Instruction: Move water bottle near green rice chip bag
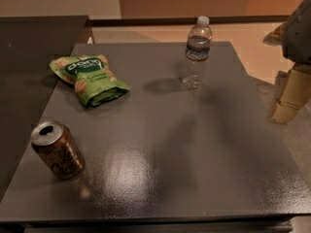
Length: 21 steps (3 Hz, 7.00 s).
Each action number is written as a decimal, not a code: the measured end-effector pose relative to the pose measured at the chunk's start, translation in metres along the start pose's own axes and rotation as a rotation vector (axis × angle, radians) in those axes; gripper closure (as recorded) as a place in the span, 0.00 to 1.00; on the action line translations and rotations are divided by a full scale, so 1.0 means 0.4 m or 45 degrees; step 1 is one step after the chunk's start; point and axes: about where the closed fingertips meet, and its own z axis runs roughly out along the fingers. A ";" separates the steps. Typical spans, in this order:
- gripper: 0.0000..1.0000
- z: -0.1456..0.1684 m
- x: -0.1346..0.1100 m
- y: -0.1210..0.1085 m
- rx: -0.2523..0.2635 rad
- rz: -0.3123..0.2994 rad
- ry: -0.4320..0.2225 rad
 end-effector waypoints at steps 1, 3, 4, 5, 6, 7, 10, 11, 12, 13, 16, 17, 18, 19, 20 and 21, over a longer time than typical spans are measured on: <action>0.00 0.000 0.000 0.000 0.000 0.000 0.000; 0.00 0.038 -0.042 -0.047 0.016 0.016 -0.056; 0.00 0.088 -0.074 -0.158 0.057 0.101 -0.129; 0.00 0.138 -0.094 -0.300 0.093 0.229 -0.229; 0.00 0.178 -0.111 -0.406 0.098 0.336 -0.327; 0.00 0.211 -0.138 -0.450 0.043 0.383 -0.395; 0.00 0.231 -0.230 -0.422 -0.132 0.327 -0.566; 0.17 0.232 -0.257 -0.415 -0.141 0.297 -0.615; 0.41 0.234 -0.276 -0.411 -0.152 0.274 -0.643; 0.64 0.226 -0.288 -0.407 -0.161 0.250 -0.664; 1.00 0.140 -0.490 -0.341 -0.243 -0.020 -0.775; 1.00 0.167 -0.572 -0.297 -0.310 -0.107 -0.758; 1.00 0.202 -0.622 -0.261 -0.367 -0.155 -0.741; 1.00 0.228 -0.654 -0.231 -0.417 -0.191 -0.745; 0.85 0.251 -0.670 -0.214 -0.441 -0.202 -0.759; 0.61 0.280 -0.672 -0.202 -0.445 -0.209 -0.746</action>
Offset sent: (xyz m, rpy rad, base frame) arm 0.0189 0.0099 -0.0080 0.0536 0.0160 -0.0063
